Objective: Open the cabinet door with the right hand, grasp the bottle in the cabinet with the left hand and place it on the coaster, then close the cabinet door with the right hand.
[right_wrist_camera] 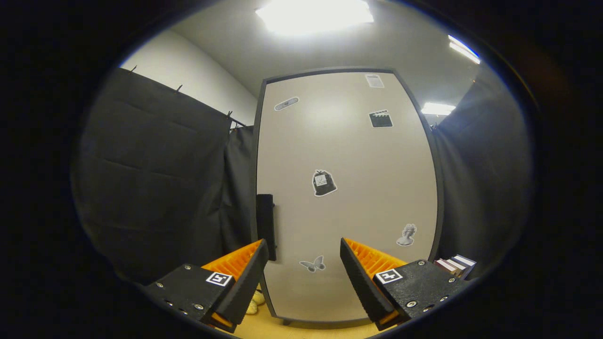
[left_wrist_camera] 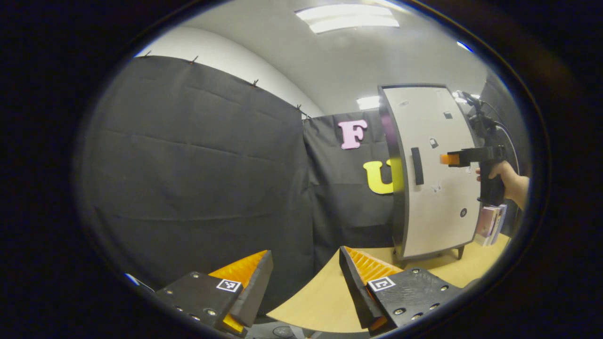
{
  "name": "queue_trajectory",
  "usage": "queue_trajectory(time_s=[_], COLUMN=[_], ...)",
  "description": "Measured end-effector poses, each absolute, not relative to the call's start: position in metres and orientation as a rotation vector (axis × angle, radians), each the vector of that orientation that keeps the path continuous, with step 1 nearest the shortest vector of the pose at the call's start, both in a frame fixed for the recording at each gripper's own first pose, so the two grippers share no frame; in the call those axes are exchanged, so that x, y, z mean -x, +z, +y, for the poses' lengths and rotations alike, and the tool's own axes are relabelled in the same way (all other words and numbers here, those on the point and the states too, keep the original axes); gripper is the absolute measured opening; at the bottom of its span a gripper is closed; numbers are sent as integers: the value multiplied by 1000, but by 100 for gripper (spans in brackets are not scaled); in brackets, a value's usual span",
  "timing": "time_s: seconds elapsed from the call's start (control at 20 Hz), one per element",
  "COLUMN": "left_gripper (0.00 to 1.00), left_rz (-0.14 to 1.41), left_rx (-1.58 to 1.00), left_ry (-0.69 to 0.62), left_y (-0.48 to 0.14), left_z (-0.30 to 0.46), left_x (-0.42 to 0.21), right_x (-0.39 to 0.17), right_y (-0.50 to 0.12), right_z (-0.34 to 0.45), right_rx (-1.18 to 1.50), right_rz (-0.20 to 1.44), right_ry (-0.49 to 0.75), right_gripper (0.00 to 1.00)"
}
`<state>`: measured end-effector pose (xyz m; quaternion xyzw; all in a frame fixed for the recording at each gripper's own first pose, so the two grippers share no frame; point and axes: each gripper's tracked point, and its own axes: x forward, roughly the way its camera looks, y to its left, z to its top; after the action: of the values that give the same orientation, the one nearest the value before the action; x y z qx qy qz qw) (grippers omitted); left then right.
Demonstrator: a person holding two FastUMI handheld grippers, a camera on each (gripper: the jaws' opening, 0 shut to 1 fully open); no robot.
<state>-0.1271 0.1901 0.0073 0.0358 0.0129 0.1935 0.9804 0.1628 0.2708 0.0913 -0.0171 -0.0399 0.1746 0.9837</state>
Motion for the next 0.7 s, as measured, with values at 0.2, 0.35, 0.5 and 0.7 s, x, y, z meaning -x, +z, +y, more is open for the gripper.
queue_trajectory(time_s=[0.2, 0.35, 0.5, 0.7], left_gripper=[81, 87, 86, 82], left_rz=[35, 40, 51, 62], left_rx=[-61, -61, -60, -63], left_ry=[414, 433, 448, 460], left_y=[2, -1, -5, -8], left_z=[207, 219, 228, 238], left_x=[138, 142, 148, 155], right_x=[-184, -196, -209, -226], right_y=[86, 85, 85, 80], right_z=[297, 315, 332, 351], right_rx=[53, 93, 102, 103], right_rz=[-36, -37, -29, 10], right_ry=[357, 358, 358, 356], right_gripper=[94, 94, 94, 82])
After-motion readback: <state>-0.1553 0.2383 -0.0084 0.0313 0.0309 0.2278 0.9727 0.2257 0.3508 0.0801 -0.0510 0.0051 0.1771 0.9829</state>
